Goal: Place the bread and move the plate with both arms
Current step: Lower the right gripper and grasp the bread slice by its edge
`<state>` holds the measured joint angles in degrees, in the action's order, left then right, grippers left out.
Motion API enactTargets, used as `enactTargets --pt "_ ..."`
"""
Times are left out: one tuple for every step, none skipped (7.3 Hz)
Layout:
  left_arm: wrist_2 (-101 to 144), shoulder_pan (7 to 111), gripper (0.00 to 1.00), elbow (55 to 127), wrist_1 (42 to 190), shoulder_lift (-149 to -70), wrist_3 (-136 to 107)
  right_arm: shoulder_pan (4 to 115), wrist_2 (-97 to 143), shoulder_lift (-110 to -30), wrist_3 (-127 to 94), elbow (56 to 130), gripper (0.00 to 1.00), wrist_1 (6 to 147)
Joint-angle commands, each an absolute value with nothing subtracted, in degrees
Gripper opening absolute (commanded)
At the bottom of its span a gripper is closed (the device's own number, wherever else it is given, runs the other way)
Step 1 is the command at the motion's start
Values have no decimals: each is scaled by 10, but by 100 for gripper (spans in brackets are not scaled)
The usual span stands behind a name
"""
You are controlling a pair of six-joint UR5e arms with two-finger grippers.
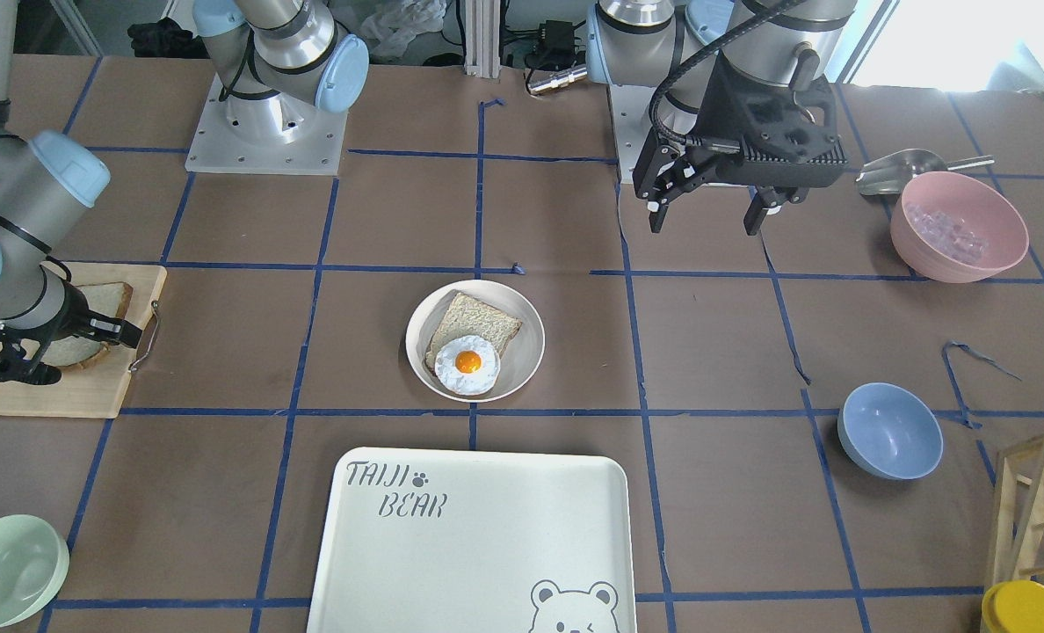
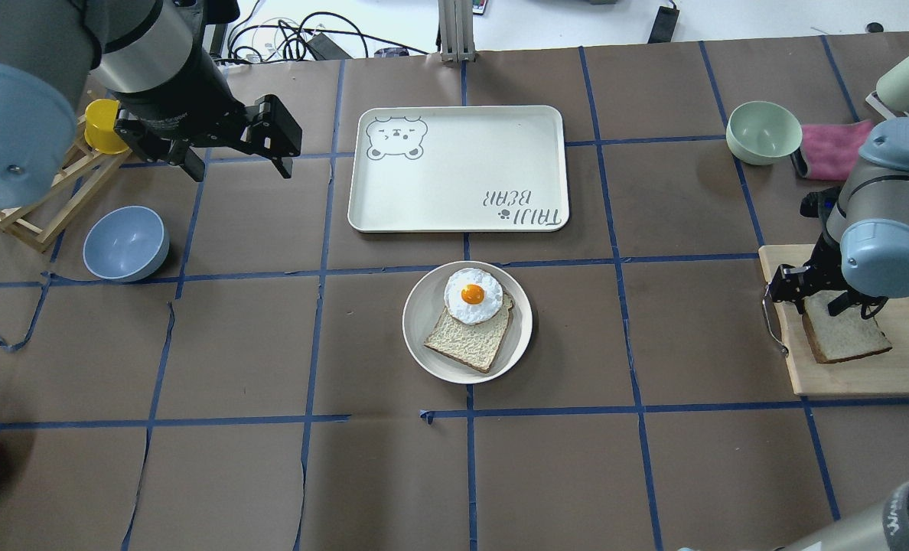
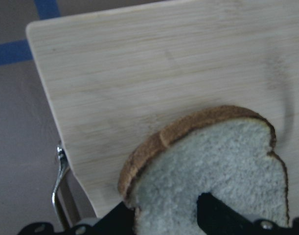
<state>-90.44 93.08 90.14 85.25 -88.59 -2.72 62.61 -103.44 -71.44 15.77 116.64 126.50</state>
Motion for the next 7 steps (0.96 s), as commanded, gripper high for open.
enactTargets --pt "-904 931 100 901 853 -886 -27 627 -1039 -718 162 1168 0 1265" --pt "-904 931 100 901 853 -886 -27 627 -1039 -721 161 1167 0 1266" --pt "-904 931 100 901 853 -885 -27 627 -1039 -722 160 1166 0 1265" --pt "-904 931 100 901 853 -885 -27 627 -1039 -725 160 1165 0 1261" --pt "-904 931 100 902 853 -885 -27 628 -1039 -740 156 1165 0 1260" --pt "-904 931 100 902 853 -884 -27 632 -1040 -755 151 1165 0 1259" --pt "-904 931 100 902 853 -884 -27 635 -1039 -763 150 1163 0 1259"
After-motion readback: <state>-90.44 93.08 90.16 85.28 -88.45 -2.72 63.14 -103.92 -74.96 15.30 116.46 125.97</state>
